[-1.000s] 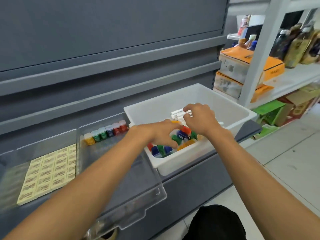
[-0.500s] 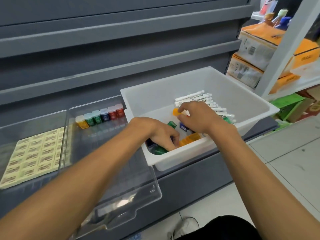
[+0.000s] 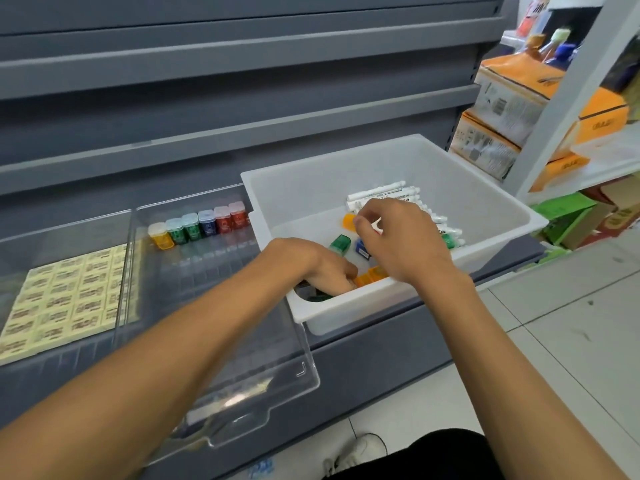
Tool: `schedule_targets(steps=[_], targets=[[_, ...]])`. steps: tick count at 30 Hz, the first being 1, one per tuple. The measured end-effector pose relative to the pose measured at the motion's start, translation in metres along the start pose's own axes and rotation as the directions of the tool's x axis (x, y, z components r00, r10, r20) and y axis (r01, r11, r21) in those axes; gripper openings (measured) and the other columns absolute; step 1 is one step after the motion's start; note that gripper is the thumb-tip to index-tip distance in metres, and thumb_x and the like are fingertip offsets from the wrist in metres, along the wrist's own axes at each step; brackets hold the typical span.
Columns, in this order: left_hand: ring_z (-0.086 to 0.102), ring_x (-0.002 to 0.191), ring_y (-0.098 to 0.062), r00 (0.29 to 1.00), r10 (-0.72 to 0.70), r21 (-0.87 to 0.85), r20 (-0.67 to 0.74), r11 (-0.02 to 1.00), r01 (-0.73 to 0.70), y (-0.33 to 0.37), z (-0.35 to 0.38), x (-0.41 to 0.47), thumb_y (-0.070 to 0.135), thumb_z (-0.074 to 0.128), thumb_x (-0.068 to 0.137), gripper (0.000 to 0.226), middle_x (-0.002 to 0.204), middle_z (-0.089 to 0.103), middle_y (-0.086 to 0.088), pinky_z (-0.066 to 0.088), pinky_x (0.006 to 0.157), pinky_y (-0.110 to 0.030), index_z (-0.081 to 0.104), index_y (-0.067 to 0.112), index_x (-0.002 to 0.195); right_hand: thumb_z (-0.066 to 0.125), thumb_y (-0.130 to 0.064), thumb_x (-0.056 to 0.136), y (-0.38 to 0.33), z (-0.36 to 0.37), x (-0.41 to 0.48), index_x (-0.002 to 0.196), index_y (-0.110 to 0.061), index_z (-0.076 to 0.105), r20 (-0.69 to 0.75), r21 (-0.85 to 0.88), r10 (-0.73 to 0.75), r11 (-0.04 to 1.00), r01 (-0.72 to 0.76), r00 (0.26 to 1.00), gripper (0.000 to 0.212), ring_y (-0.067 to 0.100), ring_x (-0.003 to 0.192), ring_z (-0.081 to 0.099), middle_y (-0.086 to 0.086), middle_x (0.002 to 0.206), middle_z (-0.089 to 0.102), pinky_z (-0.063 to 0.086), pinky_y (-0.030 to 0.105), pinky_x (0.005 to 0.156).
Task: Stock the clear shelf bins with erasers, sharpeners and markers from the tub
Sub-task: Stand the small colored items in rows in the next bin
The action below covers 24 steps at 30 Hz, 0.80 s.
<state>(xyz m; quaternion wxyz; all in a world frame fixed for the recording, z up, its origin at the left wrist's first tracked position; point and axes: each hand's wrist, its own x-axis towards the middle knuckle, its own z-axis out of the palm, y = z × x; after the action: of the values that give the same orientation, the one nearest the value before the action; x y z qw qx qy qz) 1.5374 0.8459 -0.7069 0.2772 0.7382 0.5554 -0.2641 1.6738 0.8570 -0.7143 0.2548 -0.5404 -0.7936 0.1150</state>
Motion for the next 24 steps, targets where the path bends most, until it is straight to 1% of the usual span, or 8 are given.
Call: schedule_targets(steps=[2, 5, 8, 11, 14, 17, 21, 24], targets=[[0.051, 0.086, -0.018, 1.000, -0.022, 0.032, -0.004, 0.999, 0.022, 0.006, 0.000, 0.002, 0.035, 0.044, 0.100, 0.023, 0.120, 0.052, -0.006, 0.044, 0.073, -0.030, 0.044, 0.025, 0.120, 0.048, -0.032, 0.095, 0.000, -0.001, -0.002, 0.095, -0.021, 0.068, -0.026, 0.011, 0.010, 1.000, -0.010, 1.000, 0.023, 0.017, 0.085, 0.060, -0.004, 0.094, 0.069, 0.048, 0.031, 0.070], [0.053, 0.092, -0.021, 0.998, -0.045, 0.025, -0.048, 0.999, 0.046, 0.011, 0.005, 0.006, 0.032, 0.036, 0.103, 0.033, 0.137, 0.043, -0.006, 0.043, 0.070, -0.030, 0.037, 0.033, 0.136, 0.049, -0.030, 0.093, -0.002, 0.000, -0.001, 0.091, -0.021, 0.067, -0.056, 0.008, 0.014, 1.000, -0.013, 0.998, 0.021, 0.017, 0.081, 0.060, -0.004, 0.090, 0.068, 0.049, 0.032, 0.069], [0.054, 0.089, -0.019, 0.994, -0.054, -0.106, -0.100, 0.993, 0.043, 0.006, 0.010, 0.009, 0.029, 0.043, 0.098, 0.015, 0.117, 0.049, -0.003, 0.043, 0.064, -0.026, 0.041, 0.037, 0.111, 0.048, -0.031, 0.092, -0.002, 0.004, 0.000, 0.088, -0.020, 0.066, -0.077, -0.014, 0.021, 1.000, -0.022, 0.997, 0.021, 0.019, 0.077, 0.061, -0.003, 0.087, 0.069, 0.049, 0.031, 0.067], [0.056, 0.092, -0.017, 0.991, -0.085, -0.131, -0.107, 0.989, 0.071, 0.001, 0.005, 0.010, 0.037, 0.051, 0.095, 0.025, 0.109, 0.052, 0.002, 0.043, 0.064, -0.024, 0.050, 0.032, 0.120, 0.048, -0.030, 0.091, -0.001, 0.003, 0.001, 0.086, -0.020, 0.067, -0.112, -0.015, 0.032, 0.999, -0.034, 0.993, 0.022, 0.020, 0.075, 0.062, -0.003, 0.084, 0.069, 0.049, 0.032, 0.067], [0.058, 0.112, -0.022, 0.990, -0.117, -0.116, -0.073, 0.987, 0.108, 0.001, 0.002, 0.013, 0.043, 0.055, 0.093, 0.053, 0.133, 0.052, 0.000, 0.051, 0.083, -0.028, 0.044, 0.027, 0.142, 0.047, -0.028, 0.090, 0.000, 0.004, 0.001, 0.085, -0.019, 0.067, -0.158, -0.015, 0.045, 0.999, -0.047, 0.986, 0.022, 0.020, 0.072, 0.062, -0.003, 0.081, 0.069, 0.047, 0.030, 0.064], [0.055, 0.119, -0.023, 0.992, -0.113, -0.092, -0.059, 0.990, 0.107, 0.000, -0.001, 0.010, 0.045, 0.056, 0.093, 0.058, 0.139, 0.050, -0.002, 0.047, 0.093, -0.031, 0.042, 0.026, 0.145, 0.048, -0.029, 0.090, -0.001, 0.004, 0.000, 0.084, -0.019, 0.067, -0.199, -0.001, 0.060, 0.998, -0.062, 0.978, 0.023, 0.020, 0.070, 0.062, -0.003, 0.080, 0.069, 0.051, 0.033, 0.065], [0.057, 0.090, -0.016, 0.987, -0.079, -0.112, -0.142, 0.992, 0.063, -0.004, -0.005, 0.007, 0.045, 0.060, 0.089, 0.036, 0.108, 0.062, 0.000, 0.044, 0.078, -0.029, 0.063, 0.020, 0.115, 0.048, -0.029, 0.090, -0.002, 0.003, 0.001, 0.084, -0.020, 0.068, -0.210, 0.033, 0.090, 0.996, -0.085, 0.974, 0.022, 0.019, 0.071, 0.061, -0.005, 0.080, 0.069, 0.045, 0.029, 0.064], [0.053, 0.069, -0.013, 0.981, -0.083, -0.167, -0.176, 0.985, 0.054, -0.007, -0.005, 0.010, 0.045, 0.065, 0.085, 0.026, 0.083, 0.060, 0.001, 0.042, 0.064, -0.027, 0.058, 0.021, 0.081, 0.049, -0.028, 0.090, -0.003, 0.003, -0.001, 0.082, -0.020, 0.068, -0.238, 0.050, 0.110, 0.994, -0.101, 0.965, 0.022, 0.018, 0.071, 0.060, -0.008, 0.076, 0.066, 0.046, 0.030, 0.064]])
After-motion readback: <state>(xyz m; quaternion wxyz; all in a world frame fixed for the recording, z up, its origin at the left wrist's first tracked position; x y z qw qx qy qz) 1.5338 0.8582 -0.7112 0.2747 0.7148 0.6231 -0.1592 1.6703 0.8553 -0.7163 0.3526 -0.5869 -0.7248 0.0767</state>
